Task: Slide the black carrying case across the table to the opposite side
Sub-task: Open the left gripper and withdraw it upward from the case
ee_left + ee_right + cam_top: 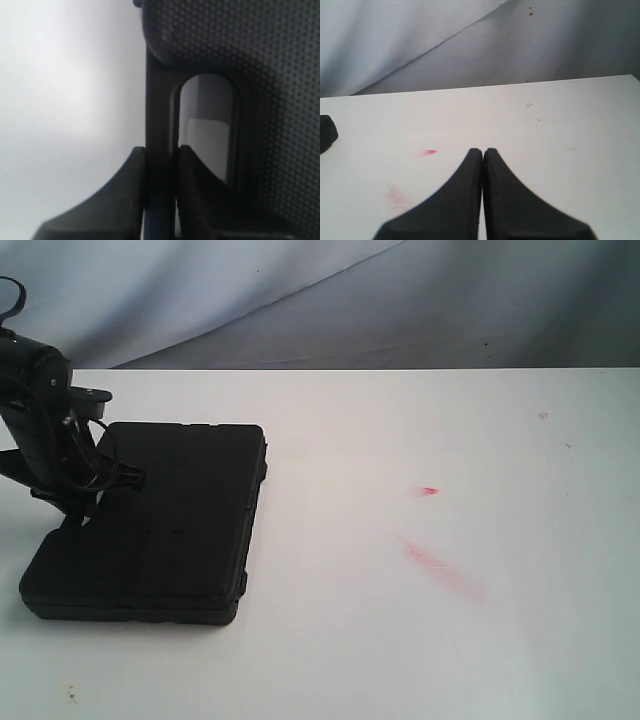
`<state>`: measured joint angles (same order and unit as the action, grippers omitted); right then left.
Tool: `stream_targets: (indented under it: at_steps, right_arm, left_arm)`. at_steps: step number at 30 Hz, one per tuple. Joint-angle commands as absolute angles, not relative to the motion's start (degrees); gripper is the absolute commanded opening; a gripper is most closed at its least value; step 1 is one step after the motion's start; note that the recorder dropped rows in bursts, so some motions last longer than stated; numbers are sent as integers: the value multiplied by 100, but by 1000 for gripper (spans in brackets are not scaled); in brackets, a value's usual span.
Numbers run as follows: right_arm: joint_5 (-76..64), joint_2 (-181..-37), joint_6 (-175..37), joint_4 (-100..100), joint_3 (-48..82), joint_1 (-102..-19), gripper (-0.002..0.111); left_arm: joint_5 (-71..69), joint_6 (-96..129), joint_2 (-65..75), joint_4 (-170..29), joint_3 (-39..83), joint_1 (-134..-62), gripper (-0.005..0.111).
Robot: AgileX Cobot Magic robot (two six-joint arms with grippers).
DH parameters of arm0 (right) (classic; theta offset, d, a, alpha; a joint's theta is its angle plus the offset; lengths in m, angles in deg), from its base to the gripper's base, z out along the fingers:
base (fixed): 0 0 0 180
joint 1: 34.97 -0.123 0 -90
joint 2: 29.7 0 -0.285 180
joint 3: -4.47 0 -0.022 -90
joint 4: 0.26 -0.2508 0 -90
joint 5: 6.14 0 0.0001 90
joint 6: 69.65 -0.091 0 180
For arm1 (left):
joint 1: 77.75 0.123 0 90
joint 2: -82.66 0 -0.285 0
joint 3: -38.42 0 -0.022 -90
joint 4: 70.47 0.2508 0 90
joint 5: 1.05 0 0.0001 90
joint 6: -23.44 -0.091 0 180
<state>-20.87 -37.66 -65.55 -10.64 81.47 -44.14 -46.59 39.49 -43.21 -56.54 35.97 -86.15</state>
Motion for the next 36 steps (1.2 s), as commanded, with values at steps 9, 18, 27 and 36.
stream_targets:
  at_steps: [9,18,27,36]
  right_arm:
    - [-2066,-3749,-6562,-1102,8169,-4393,0]
    - [-2066,-3749,-6562,-1102,8169,-4393,0]
    - [-2066,-3749,-6562,-1102,8169,-4393,0]
    - [-2066,-3749,-6562,-1102,8169,-4393,0]
  left_arm:
    - [-4800,4137,-4314,-5342,3538,-8571,0]
    - [-4800,4120,-4314,-5342,3538,-8571,0]
    - [-4800,4120,-4314,-5342,3538,-8571,0]
    - [-4813,4119,-4314,-5367,3538,-8571,11]
